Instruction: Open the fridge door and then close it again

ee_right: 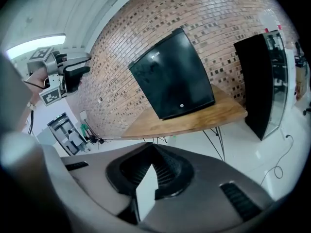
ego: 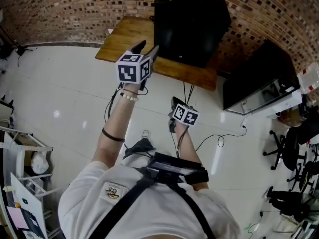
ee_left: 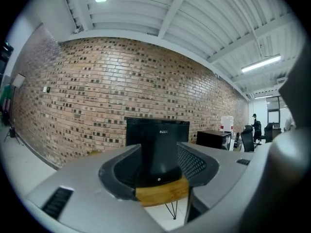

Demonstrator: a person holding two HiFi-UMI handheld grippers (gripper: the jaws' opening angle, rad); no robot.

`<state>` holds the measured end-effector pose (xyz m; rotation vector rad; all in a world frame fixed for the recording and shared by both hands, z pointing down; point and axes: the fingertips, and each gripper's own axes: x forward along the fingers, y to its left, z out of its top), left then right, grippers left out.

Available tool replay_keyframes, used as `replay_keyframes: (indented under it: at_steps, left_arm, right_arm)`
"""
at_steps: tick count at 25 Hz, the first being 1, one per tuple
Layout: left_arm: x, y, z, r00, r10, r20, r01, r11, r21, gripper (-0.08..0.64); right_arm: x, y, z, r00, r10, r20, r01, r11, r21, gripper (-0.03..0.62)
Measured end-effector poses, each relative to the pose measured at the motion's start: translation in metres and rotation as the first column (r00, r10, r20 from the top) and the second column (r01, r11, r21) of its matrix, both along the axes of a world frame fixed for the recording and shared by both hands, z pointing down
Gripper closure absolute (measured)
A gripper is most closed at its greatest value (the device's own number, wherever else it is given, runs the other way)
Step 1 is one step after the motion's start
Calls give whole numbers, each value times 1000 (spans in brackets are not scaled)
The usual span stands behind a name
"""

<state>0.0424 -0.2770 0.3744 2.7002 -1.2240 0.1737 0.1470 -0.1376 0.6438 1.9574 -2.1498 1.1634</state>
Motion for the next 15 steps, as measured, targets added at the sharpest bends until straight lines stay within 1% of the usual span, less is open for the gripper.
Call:
replay_keyframes:
  at_steps: [5,12,15]
  left_arm:
    - [5,7,1,1000,15,-2,-15,1000,-3,327]
    - [27,6,6,999,40,20,-40,999,-10,330]
    - [32,3,2,999,44,14,-44,999,-10,330]
  right_arm:
    - [7,2,-10,1000,22,-9,-22,1000,14,575]
    - [19,0,-22,999,39,-4,-39,998,40,575]
    - [24,-4,-27,999,45,-1,-45,998,51,575]
